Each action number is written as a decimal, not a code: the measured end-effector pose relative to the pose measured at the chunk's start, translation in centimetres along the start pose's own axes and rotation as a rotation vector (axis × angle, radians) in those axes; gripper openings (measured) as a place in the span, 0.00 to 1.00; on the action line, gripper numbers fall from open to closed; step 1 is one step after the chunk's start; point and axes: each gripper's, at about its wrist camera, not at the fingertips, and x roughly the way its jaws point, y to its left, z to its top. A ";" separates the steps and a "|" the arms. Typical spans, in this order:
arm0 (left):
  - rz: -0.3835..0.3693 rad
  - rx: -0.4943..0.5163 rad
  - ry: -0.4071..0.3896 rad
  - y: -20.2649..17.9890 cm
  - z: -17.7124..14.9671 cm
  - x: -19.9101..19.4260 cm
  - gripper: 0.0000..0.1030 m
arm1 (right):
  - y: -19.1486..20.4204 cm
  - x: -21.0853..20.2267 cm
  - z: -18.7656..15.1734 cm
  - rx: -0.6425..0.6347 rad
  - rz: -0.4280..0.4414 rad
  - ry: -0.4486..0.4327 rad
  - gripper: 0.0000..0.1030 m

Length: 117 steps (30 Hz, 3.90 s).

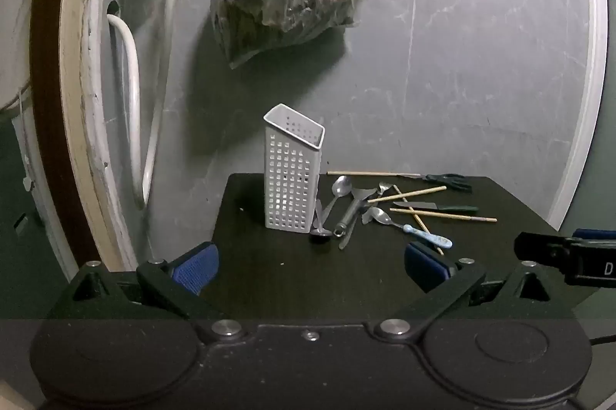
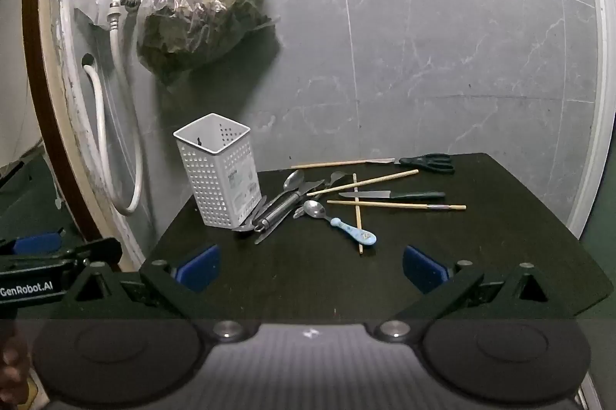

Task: Organize utensils
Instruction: 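Move both tools toward the white utensil holder on the table, then grasp the white perforated utensil holder with the left tool and lift it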

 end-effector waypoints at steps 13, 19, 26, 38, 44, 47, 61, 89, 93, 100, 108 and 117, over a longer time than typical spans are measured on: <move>-0.013 0.001 0.039 0.0 -2.0 0.7 0.99 | 0.1 0.0 -0.9 0.000 -0.016 0.022 1.00; -0.018 0.001 0.047 -0.2 -2.0 0.7 0.99 | 0.1 0.0 -0.9 -0.002 -0.019 0.029 1.00; -0.024 0.003 0.052 -0.3 -2.0 0.7 0.99 | 0.0 0.0 -1.0 -0.002 -0.019 0.033 1.00; -0.027 0.004 0.062 -0.4 -2.1 0.5 0.99 | 0.1 -0.1 -1.0 -0.002 -0.021 0.037 1.00; -0.030 0.001 0.079 -0.4 -2.3 0.6 0.99 | 0.0 -0.2 -1.2 -0.003 -0.021 0.043 1.00; -0.031 0.000 0.086 -0.2 -2.3 0.6 0.99 | 0.0 -0.2 -1.3 -0.002 -0.023 0.044 1.00; -0.032 0.006 0.103 -0.4 -1.9 0.9 0.99 | 0.0 -0.3 -1.3 0.000 -0.028 0.046 1.00; -0.041 0.028 0.131 -1.3 -2.0 1.8 0.99 | -1.4 0.0 -1.1 0.019 -0.033 0.065 1.00; -0.042 0.031 0.136 -1.4 -2.0 2.0 0.99 | -1.6 0.1 -1.1 0.022 -0.033 0.067 1.00; -0.042 0.033 0.142 -1.4 -1.9 2.2 0.99 | -1.7 0.4 -0.9 0.024 -0.033 0.070 1.00; -0.043 0.030 0.150 -1.4 -1.8 2.9 0.99 | -1.9 1.1 -0.7 0.027 -0.037 0.077 1.00; 0.055 0.024 0.091 -0.9 -0.5 6.7 0.99 | -2.7 3.8 0.7 -0.012 -0.033 0.079 1.00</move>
